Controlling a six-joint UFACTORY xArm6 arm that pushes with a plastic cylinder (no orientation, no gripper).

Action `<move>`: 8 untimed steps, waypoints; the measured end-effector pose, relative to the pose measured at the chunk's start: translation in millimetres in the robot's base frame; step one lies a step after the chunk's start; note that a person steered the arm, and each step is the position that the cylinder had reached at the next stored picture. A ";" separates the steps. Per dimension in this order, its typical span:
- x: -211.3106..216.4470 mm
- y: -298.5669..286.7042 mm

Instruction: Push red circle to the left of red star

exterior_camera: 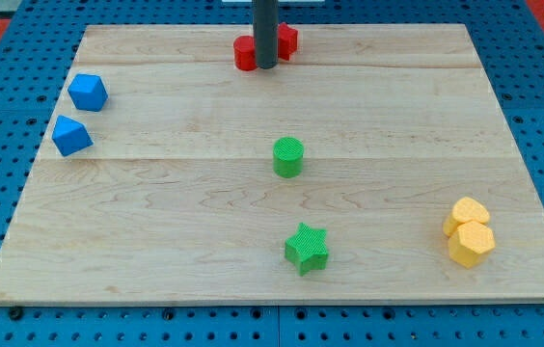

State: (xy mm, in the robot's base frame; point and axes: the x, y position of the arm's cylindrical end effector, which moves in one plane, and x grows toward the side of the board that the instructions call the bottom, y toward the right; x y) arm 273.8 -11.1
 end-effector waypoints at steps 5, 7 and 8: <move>-9.2 -56.8; -41.4 -84.1; -41.8 -47.6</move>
